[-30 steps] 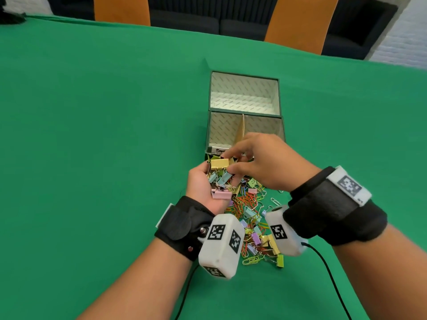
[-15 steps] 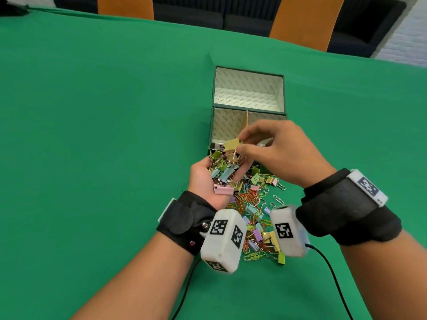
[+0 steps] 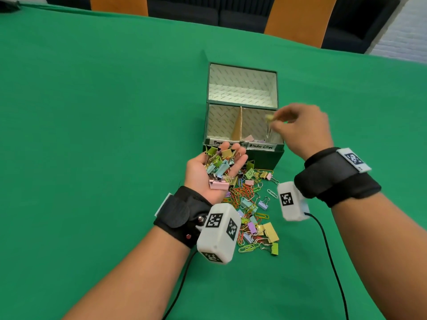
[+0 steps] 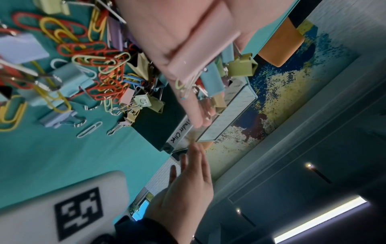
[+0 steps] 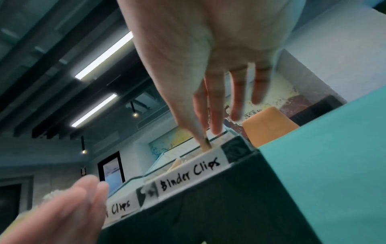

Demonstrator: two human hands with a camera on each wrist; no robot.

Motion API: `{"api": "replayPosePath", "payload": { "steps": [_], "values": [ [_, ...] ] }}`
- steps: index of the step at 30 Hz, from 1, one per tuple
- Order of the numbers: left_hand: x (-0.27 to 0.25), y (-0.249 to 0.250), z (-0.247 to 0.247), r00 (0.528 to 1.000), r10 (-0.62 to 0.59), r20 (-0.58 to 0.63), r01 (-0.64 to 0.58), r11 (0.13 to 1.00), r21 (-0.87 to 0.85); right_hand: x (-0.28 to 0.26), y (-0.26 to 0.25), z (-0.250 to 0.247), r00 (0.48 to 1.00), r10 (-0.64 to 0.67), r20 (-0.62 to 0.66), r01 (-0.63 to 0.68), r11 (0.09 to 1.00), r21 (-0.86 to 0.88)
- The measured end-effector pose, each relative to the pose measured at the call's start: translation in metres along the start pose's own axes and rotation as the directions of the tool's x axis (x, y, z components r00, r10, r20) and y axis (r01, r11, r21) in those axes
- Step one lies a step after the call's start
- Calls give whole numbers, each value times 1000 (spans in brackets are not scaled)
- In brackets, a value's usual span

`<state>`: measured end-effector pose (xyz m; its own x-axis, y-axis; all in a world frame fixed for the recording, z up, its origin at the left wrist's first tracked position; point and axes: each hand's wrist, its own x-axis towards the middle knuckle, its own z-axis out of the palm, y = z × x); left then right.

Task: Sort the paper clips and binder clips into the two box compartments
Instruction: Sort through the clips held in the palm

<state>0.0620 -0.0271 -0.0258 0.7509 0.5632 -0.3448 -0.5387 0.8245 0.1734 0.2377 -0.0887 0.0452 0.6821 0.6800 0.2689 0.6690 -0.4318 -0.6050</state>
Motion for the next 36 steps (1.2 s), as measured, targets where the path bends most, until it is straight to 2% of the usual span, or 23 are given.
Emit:
{"api": "replayPosePath", "payload": {
  "steps": [2, 3, 5, 7, 10, 12, 14, 17, 20, 24, 27, 31, 33, 36],
  "values": [
    [0, 0, 0, 1000, -2, -1, 2, 1000, -3, -4, 1, 3, 990, 17, 138, 6, 986, -169],
    [1, 0, 0, 1000, 0, -6, 0, 1000, -6, -7, 0, 3, 989, 1, 147, 27, 982, -188],
    [1, 0, 0, 1000, 14, -19, -14, 1000, -7, -15, -9, 2, 987, -123, 105, 138, 979, -148],
    [2, 1, 0, 999, 24, -24, -24, 1000, -6, -28, -22, -1, 960, -255, 116, 261, 965, -33],
    [2, 3, 1, 997, 54, -52, -53, 998, 25, -53, -40, -3, 865, -384, 324, 331, 920, 208],
    [3, 4, 2, 996, 53, -70, -49, 997, 60, -65, -45, 0, 782, -448, 433, 367, 893, 261],
    [2, 5, 2, 997, 34, -68, -31, 998, 50, -71, -46, 5, 721, -500, 479, 458, 863, 212],
    [0, 4, 1, 998, 23, -52, -17, 993, 117, -74, -47, 15, 658, -497, 566, 542, 834, 101],
    [-2, 2, 2, 999, 22, -49, -13, 986, 168, -73, -47, 24, 639, -480, 601, 629, 776, -48],
    [-1, 3, 2, 996, 49, -74, -37, 986, 162, -74, -44, 25, 616, -570, 544, 674, 739, 11],
    [-3, 3, 4, 992, 55, -116, -36, 987, 154, -76, -41, 25, 632, -615, 472, 687, 727, 27],
    [-2, 1, 7, 983, 59, -172, -39, 992, 119, -73, -41, 23, 716, -597, 362, 605, 789, 106],
    [-1, 2, 6, 979, 78, -190, -63, 995, 81, -72, -42, 21, 759, -554, 341, 533, 830, 164],
    [1, 3, 5, 981, 76, -181, -71, 997, 35, -73, -41, 21, 819, -441, 366, 356, 892, 277]
  ]
}}
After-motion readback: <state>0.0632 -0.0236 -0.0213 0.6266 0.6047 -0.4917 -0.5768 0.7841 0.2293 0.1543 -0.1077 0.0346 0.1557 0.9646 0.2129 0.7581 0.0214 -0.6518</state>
